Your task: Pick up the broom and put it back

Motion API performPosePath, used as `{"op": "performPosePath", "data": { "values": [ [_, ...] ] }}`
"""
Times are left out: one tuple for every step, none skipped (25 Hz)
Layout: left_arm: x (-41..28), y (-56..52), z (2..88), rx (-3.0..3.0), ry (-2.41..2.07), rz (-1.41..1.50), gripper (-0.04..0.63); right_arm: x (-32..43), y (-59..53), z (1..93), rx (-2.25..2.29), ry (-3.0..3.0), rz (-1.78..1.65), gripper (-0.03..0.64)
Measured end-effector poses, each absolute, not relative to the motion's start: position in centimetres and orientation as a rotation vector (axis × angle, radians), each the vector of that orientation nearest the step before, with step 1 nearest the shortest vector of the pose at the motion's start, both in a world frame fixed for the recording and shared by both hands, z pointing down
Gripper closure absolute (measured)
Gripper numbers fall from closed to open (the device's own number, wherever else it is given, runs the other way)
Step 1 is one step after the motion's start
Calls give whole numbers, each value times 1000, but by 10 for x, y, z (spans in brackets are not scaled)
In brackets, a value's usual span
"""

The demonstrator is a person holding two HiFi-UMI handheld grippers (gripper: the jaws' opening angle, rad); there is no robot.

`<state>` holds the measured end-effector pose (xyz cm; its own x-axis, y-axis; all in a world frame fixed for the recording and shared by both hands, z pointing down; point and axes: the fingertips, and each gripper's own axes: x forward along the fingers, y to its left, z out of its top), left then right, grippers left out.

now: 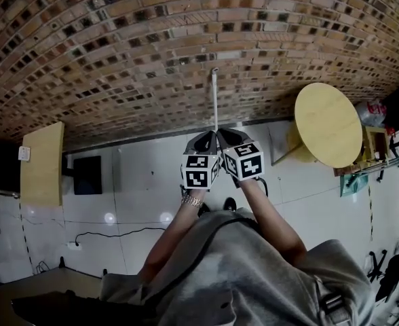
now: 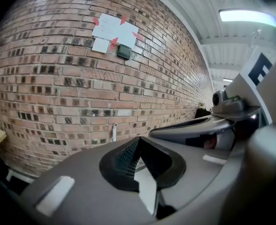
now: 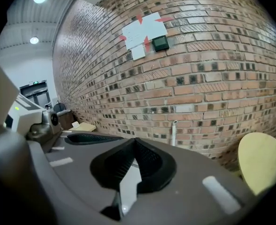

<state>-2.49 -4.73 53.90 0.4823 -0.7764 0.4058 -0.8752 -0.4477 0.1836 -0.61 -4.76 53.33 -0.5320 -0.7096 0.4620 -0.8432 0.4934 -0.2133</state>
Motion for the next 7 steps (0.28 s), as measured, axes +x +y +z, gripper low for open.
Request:
{"op": "performPosePath", "data": {
  "values": [
    [-23, -49, 539, 2369, -1385, 377, 590, -4, -48, 534, 1302, -2430, 611, 617],
    [-22, -49, 538, 2371, -1387, 380, 589, -3, -47, 535, 1296, -2431, 618, 617],
    [-21, -48, 538, 2371, -1389, 380, 589, -2, -46, 536, 1291, -2432, 623, 617],
    [-21, -47, 538, 2369, -1392, 379, 591, -1, -44, 536, 1286, -2431, 625, 617],
    [-20, -45, 537, 2367, -1396, 378, 591, 0, -42, 536, 1283, -2431, 627, 617],
    [-19, -44, 537, 2364, -1399, 377, 591, 0, -40, 536, 1281, -2430, 627, 617],
    [-18, -43, 537, 2361, -1403, 376, 591, 1, -39, 536, 1279, -2430, 628, 617]
  ]
}}
